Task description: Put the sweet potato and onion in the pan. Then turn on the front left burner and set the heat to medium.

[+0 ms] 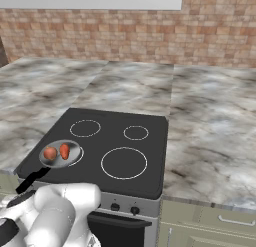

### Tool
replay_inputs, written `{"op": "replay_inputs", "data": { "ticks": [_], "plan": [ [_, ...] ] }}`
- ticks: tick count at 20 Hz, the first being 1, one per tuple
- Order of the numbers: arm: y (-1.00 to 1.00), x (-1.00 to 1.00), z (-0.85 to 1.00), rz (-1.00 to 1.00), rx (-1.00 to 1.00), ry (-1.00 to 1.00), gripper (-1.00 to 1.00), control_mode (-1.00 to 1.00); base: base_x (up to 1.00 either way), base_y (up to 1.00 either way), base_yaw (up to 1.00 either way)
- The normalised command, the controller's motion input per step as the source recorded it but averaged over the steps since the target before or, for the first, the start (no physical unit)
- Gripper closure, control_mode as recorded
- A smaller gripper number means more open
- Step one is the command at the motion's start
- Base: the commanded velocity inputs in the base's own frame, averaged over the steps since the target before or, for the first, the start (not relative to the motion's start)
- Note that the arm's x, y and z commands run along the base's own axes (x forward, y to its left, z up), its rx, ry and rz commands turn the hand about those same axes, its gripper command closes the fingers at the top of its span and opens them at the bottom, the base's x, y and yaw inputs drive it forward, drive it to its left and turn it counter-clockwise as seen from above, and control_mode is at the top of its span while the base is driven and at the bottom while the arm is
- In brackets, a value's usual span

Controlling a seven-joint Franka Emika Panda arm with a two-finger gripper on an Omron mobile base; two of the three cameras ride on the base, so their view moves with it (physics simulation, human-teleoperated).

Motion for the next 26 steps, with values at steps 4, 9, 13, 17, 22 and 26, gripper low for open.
{"op": "replay_inputs", "data": {
  "ticks": [4, 9, 13, 17, 22, 26],
  "plan": [
    [0.0, 0.25, -0.05, 0.0, 0.01, 0.0, -1.0, -1.0, 0.0, 0.0, 0.0],
    [0.0, 0.14, -0.33, 0.0, 0.0, 0.0, -1.0, -1.0, 0.0, 0.0, 0.0],
    [0.0, 0.08, -0.4, 0.0, 0.0, 0.0, -1.0, -1.0, 0.0, 0.0, 0.0],
    [0.0, 0.0, -0.35, 0.0, 0.0, 0.0, -1.0, -1.0, 0.0, 0.0, 0.0],
    [0.01, 0.02, -0.16, 0.0, 0.0, 0.0, -1.0, -1.0, 0.0, 0.0, 0.0],
    [0.0, 0.12, 0.0, 0.0, 0.0, -0.02, -1.0, -1.0, 0.0, 0.0, 0.0]
  ]
}}
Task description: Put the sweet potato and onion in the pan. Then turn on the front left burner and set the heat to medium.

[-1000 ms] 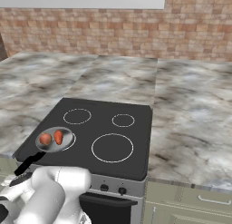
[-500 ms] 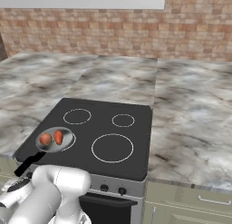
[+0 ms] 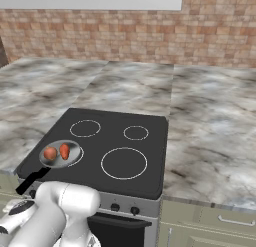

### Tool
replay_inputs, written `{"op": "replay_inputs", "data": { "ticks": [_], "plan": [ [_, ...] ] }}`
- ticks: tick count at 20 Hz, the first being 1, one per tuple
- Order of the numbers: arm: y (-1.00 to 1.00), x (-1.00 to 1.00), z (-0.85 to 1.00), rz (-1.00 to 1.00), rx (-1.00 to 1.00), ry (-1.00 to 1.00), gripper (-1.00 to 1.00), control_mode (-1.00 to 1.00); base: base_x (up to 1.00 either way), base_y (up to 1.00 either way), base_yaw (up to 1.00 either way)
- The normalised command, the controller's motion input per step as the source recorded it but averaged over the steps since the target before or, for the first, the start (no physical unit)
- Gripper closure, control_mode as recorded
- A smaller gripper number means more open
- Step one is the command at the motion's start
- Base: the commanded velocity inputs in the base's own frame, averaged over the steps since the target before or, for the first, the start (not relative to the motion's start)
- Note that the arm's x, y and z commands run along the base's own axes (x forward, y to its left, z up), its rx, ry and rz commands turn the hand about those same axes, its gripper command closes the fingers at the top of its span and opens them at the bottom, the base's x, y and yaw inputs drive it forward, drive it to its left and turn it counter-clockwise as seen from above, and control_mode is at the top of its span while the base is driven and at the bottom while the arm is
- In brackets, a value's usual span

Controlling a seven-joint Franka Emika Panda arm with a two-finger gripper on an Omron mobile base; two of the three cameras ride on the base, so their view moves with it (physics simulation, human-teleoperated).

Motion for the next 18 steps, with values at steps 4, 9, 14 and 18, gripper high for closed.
{"op": "replay_inputs", "data": {
  "ticks": [4, 9, 14, 18],
  "plan": [
    [0.0, 0.15, 0.0, 0.0, 0.01, -0.05, -1.0, -1.0, 0.0, 0.0, 0.0],
    [0.0, 0.08, 0.0, 0.0, 0.01, -0.04, -1.0, -1.0, 0.0, 0.0, 0.0],
    [0.0, 0.05, 0.0, 0.0, 0.0, -0.03, -1.0, -1.0, 0.0, 0.0, 0.0],
    [0.0, -0.08, 0.02, 0.0, 0.03, -0.06, -1.0, -1.0, 0.0, 0.0, 0.0]
  ]
}}
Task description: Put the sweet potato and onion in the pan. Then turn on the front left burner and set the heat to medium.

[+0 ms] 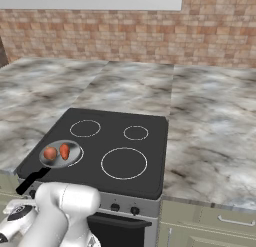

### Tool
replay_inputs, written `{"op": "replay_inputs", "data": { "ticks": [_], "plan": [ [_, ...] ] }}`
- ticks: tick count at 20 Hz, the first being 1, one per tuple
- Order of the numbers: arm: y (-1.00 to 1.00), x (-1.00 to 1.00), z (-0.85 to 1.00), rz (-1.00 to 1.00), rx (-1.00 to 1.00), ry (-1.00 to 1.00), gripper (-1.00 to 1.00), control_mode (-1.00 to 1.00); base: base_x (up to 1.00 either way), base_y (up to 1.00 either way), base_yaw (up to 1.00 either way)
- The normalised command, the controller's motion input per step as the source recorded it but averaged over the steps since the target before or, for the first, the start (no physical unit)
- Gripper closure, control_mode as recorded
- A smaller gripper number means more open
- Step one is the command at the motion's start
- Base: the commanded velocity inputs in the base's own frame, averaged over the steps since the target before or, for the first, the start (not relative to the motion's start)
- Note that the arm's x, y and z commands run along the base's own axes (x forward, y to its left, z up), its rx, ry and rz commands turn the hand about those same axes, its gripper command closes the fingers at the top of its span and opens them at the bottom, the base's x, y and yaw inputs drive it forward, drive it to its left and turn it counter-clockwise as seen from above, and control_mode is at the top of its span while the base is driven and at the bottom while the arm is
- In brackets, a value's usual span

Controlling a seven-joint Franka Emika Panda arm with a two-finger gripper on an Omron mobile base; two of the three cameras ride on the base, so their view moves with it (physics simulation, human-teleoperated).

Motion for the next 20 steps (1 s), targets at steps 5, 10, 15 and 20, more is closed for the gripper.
{"op": "replay_inputs", "data": {
  "ticks": [5, 10, 15, 20],
  "plan": [
    [0.0, -0.24, 0.09, 0.0, 0.02, -0.07, -1.0, -1.0, 0.0, 0.0, 0.0],
    [0.0, -0.03, 0.14, 0.0, 0.0, -0.07, -1.0, -1.0, 0.0, 0.0, 0.0],
    [0.0, 0.13, 0.08, 0.0, 0.0, -0.03, -1.0, -1.0, 0.0, 0.0, 0.0],
    [0.0, 0.19, 0.05, 0.0, 0.0, 0.0, -1.0, -1.0, 0.0, 0.0, 0.0]
  ]
}}
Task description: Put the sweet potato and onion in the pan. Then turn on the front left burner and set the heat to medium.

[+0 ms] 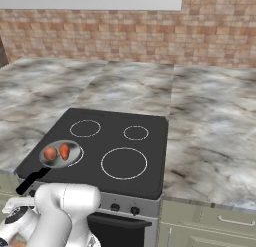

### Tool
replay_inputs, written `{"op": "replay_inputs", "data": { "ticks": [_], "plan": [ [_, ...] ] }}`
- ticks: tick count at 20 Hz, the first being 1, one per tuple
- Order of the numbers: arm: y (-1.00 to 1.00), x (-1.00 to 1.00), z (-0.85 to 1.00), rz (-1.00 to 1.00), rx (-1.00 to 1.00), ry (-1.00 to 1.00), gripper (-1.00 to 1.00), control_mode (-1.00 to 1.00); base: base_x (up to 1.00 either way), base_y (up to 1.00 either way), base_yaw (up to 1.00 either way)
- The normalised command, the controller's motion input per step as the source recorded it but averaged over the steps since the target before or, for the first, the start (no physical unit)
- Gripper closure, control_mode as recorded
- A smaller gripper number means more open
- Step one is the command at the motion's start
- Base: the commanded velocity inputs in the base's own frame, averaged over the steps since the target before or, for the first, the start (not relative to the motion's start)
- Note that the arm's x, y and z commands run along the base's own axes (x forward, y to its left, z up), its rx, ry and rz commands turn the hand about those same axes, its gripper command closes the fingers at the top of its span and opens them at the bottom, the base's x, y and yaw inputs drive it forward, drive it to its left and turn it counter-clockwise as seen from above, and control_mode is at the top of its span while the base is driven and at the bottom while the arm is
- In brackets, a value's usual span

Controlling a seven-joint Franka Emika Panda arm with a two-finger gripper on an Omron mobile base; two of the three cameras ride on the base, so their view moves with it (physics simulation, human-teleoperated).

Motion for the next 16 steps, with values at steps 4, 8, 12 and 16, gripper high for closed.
{"op": "replay_inputs", "data": {
  "ticks": [4, 8, 12, 16],
  "plan": [
    [0.0, 0.32, 0.0, 0.0, 0.0, 0.0, -1.0, -1.0, 0.0, 0.0, 0.0],
    [0.0, 0.36, 0.0, 0.0, 0.0, 0.0, -1.0, -1.0, 0.0, 0.0, 0.0],
    [0.0, 0.0, 0.0, 0.0, 0.0, 0.0, 1.0, -1.0, 0.0, 0.0, 0.0],
    [0.0, 0.0, 0.0, 0.0, 0.0, 0.0, 1.0, -1.0, 0.0, 0.0, 0.0]
  ]
}}
